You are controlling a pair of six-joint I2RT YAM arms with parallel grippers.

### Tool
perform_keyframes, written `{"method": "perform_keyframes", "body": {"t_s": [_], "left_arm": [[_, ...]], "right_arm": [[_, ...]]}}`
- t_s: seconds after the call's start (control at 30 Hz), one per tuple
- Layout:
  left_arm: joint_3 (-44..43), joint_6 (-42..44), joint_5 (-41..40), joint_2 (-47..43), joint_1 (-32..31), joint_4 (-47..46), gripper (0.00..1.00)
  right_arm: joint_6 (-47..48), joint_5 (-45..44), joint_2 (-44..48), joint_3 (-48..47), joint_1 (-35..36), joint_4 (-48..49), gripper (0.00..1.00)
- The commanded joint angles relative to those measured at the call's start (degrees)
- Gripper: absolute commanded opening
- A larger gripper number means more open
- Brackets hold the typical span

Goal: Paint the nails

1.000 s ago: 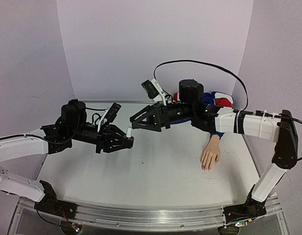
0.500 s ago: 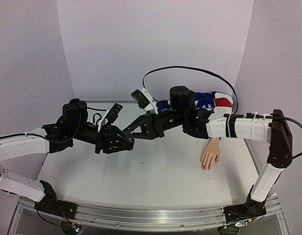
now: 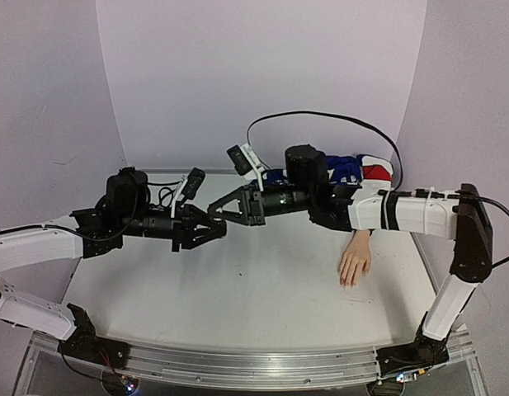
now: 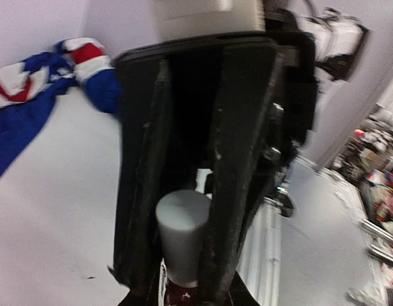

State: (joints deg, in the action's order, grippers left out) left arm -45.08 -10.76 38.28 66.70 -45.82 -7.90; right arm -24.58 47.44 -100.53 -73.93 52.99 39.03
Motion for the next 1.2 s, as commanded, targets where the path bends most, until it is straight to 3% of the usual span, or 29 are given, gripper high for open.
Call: {"method": "perform_keyframes", "body": {"t_s": [0.0,0.1,0.17,0.37,0.5,0.6,0.73,0.83,0.97,1.17], "left_arm": [[-2.1,4.2,-38.0,-1.0,0.3,-4.0,0.0],[-4.7,5.0,-51.1,2.4,0.3,-4.1,0.0],[-6.8,5.1,-53.4,5.1,0.2,-4.2,0.0],[-7.3,3.1,-50.4,9.9,0.2,-4.2,0.0],[-5.2,3.9,-43.1,9.8,0.2,-4.1,0.0],[-3.4,4.3,-35.6,8.6,0.2,-3.5,0.0],[-0.6,4.5,-24.9,6.0,0.2,-3.3,0.0],[0.6,5.3,-12.5,3.7,0.2,-3.3,0.0],[0.3,6.2,3.6,2.0,0.2,-3.3,0.0],[-2.0,5.2,16.3,2.3,0.2,-3.3,0.0]], "right_arm": [[0.9,-33.4,1.7,-3.4,6.2,-15.4,0.0],[-4.3,-60.2,0.2,-6.1,11.1,-21.4,0.0],[-7.6,-70.2,-1.6,-8.2,13.7,-23.9,0.0],[-8.0,-71.0,-2.5,-11.7,15.0,-24.5,0.0],[-3.7,-58.5,-0.1,-9.8,11.8,-19.7,0.03],[0.0,-47.6,1.3,-9.5,8.0,-19.1,0.4],[3.5,-30.7,4.6,-6.7,2.0,-17.6,0.7],[5.7,-14.3,6.0,-5.1,-0.8,-16.1,0.91],[9.0,1.0,5.4,-4.6,-1.5,-15.6,0.94],[7.9,11.9,3.7,-5.1,-1.5,-13.1,0.74]]}}
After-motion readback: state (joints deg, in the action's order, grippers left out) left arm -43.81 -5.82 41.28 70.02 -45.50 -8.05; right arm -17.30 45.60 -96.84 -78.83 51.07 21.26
